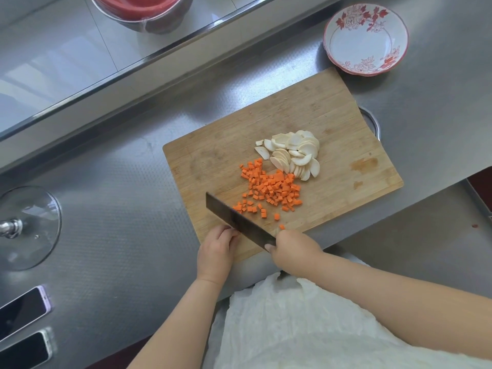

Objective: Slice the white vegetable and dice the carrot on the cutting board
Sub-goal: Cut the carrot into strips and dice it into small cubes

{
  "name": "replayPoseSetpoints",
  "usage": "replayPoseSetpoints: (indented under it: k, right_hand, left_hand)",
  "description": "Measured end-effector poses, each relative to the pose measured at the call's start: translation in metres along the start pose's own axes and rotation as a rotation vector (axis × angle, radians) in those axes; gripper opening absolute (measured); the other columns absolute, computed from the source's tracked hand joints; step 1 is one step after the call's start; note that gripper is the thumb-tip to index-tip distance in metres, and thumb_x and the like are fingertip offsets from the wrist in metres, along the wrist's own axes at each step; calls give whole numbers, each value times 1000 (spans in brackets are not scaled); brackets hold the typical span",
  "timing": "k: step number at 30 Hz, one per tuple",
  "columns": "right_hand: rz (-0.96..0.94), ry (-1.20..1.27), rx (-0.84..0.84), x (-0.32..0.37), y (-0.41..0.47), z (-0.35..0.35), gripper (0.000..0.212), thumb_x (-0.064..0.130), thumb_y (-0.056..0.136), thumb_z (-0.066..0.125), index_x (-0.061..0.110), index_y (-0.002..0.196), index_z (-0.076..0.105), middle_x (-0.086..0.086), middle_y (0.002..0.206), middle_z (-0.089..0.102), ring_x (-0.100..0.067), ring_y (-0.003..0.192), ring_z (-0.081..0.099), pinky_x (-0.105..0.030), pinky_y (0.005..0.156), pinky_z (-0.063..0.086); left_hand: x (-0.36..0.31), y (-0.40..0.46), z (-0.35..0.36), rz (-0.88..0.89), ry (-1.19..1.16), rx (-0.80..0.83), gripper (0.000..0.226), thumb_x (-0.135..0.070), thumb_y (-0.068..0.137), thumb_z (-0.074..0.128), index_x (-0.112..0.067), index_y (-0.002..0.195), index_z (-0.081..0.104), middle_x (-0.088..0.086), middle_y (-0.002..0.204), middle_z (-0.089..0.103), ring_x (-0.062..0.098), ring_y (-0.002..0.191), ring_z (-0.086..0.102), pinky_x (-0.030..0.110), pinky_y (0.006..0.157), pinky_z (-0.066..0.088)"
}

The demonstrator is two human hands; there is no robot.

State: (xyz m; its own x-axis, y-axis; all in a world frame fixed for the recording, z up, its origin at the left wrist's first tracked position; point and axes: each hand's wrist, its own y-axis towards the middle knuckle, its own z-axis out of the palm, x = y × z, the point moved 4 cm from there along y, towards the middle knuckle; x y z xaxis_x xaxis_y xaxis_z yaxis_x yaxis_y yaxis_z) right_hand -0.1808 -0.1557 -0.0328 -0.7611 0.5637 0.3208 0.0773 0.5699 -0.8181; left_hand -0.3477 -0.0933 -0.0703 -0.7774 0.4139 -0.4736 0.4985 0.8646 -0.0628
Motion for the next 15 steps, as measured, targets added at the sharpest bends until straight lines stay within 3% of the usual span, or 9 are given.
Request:
replayPoseSetpoints:
  k: [3, 5, 10, 13, 15]
  right_hand:
    - [21, 185, 8, -3, 3, -3, 33, 42, 97, 46, 10, 98, 55, -5, 79, 56, -26, 82, 58, -30, 63, 44]
    - [-16, 143, -12, -4, 1, -4, 33, 41, 98, 44, 11, 98, 56, -4, 77, 55, -25, 78, 56, -30, 62, 43]
    - [-139, -2, -44, -4, -11, -9, 32, 38, 101, 39, 12, 107, 56, -1, 73, 53, -21, 68, 52, -27, 48, 34]
    - [-160, -70, -12, -1, -16, -7, 32, 38, 101, 39, 13, 102, 59, -9, 86, 63, -25, 75, 56, -30, 57, 42]
    - [-160, -92, 3, 1, -16, -5, 32, 37, 100, 39, 13, 97, 60, -12, 92, 65, -27, 79, 59, -36, 65, 47]
  left_hand:
    - [-2, -1, -2, 5, -1, -2, 7, -9, 78, 78, -11, 79, 72, -2, 81, 63, 14, 72, 60, 18, 58, 39]
    - [1, -3, -3, 1, -1, -22, 4, -14, 81, 75, -13, 79, 72, -3, 82, 64, 13, 72, 60, 18, 57, 41]
    - [6, -11, -3, -35, -30, -35, 31, -36, 89, 51, -14, 83, 72, -5, 86, 63, 13, 76, 59, 26, 54, 48]
    - [9, -14, 0, -55, -24, -16, 26, -31, 87, 54, -13, 83, 73, -1, 86, 65, 20, 77, 61, 30, 55, 50]
    - [11, -14, 2, -71, -5, -6, 10, -19, 84, 67, -11, 83, 74, 2, 86, 66, 24, 78, 62, 33, 56, 52]
